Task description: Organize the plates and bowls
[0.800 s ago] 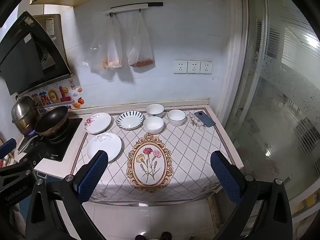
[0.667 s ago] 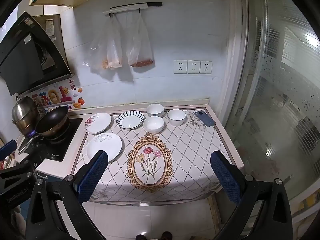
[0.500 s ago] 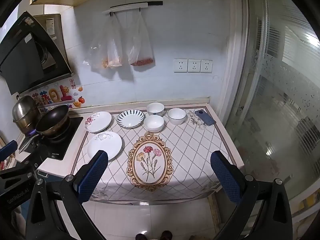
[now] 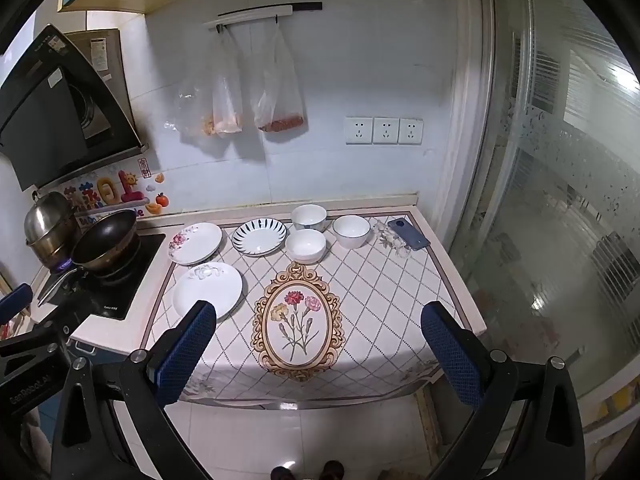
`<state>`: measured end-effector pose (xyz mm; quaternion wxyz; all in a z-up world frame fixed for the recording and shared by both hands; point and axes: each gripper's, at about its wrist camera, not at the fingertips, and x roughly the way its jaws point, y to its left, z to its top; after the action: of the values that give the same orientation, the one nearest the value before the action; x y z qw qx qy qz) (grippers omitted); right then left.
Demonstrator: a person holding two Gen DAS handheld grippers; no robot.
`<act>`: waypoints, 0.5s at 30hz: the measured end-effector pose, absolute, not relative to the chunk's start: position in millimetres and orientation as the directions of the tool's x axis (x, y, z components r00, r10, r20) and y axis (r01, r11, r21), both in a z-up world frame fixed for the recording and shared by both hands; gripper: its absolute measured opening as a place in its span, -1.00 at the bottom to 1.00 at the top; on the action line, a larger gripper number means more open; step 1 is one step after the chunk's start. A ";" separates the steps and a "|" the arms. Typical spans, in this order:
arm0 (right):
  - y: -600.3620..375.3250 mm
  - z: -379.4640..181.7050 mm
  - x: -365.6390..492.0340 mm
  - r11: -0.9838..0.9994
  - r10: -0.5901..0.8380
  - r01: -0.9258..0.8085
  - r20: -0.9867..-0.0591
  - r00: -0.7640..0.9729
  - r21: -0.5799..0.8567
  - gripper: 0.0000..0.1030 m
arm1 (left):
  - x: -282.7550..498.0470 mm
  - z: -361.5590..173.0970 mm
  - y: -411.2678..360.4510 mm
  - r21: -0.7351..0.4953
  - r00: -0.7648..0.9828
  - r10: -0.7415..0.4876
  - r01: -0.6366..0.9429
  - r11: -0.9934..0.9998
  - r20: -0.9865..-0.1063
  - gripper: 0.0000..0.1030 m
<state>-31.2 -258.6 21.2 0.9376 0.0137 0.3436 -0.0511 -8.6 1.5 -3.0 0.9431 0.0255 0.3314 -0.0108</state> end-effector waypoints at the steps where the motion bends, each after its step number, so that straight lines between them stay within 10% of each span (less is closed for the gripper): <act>1: -259.5 21.5 -31.3 0.994 -0.086 0.105 -0.644 0.760 -0.009 1.00 | -8.3 -2.6 1.4 0.040 0.781 -0.003 0.036 0.999 -0.625 1.00; 15: -261.7 28.6 -32.7 0.994 -0.089 0.104 -0.639 0.764 -0.014 1.00 | -9.7 3.7 -5.4 0.047 0.784 0.000 0.037 0.998 -0.621 1.00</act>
<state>-32.7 -261.7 28.6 0.9390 0.0112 0.3398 -0.0516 -9.7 -5.4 3.7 0.9440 0.0281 0.3286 -0.0099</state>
